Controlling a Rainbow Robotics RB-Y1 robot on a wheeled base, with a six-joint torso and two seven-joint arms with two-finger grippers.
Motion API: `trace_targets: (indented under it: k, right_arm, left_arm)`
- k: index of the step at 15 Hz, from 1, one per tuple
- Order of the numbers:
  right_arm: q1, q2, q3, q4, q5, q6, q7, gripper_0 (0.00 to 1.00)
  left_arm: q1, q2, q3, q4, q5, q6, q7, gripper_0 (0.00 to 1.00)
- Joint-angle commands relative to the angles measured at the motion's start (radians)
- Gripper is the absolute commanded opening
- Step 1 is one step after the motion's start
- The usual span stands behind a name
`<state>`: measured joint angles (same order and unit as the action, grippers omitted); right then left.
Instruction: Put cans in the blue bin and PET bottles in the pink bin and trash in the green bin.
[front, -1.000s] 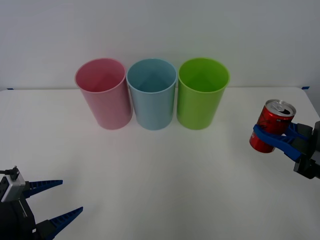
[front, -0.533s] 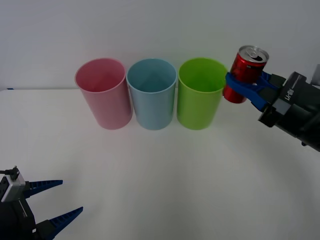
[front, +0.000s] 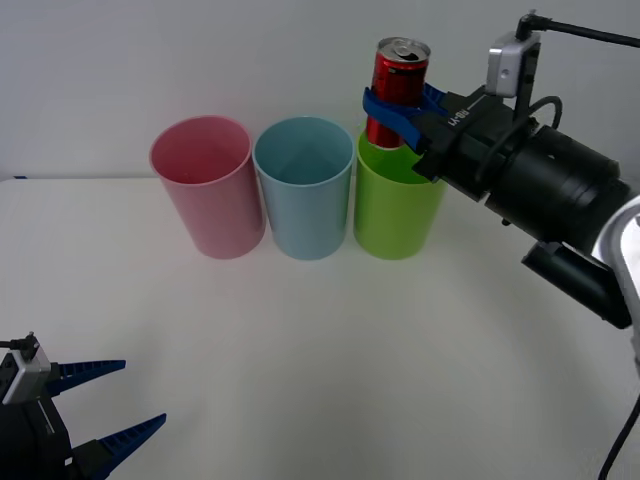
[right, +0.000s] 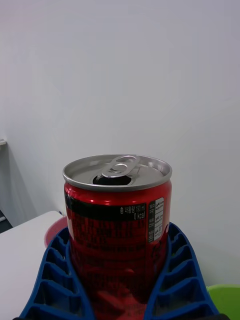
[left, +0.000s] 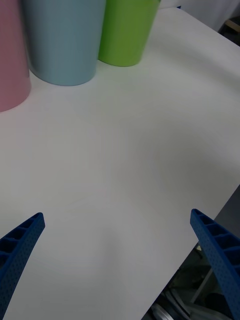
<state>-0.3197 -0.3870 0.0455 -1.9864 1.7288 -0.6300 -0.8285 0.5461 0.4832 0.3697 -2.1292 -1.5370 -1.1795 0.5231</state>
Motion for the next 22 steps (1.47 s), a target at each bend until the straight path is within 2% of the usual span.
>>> trace_targets:
  k: [1,6,9,12,19,22]
  right_arm:
    - [-0.110,0.085,0.034,0.121,0.134,0.001,-0.015,0.00]
    - [-0.308,0.143,0.097,0.356,0.334,0.001,-0.052,0.00]
    - [-0.394,0.148,0.136,0.469,0.393,0.001,-0.075,0.00]
    - [-0.412,0.148,0.160,0.517,0.459,-0.008,-0.090,0.00]
    - [-0.415,0.158,0.205,0.564,0.499,-0.004,-0.118,0.00]
    - [-0.418,0.209,0.177,0.587,0.594,-0.002,-0.143,0.00]
  left_arm:
    - [0.000,0.000,0.000,0.000,0.000,0.000,0.000,1.00]
    - [0.000,0.000,0.000,0.000,0.000,0.000,0.000,1.00]
    - [0.000,0.000,0.000,0.000,0.000,0.000,0.000,1.00]
    - [0.000,0.000,0.000,0.000,0.000,0.000,0.000,1.00]
    - [0.000,0.000,0.000,0.000,0.000,0.000,0.000,1.00]
    - [0.000,0.000,0.000,0.000,0.000,0.000,0.000,1.00]
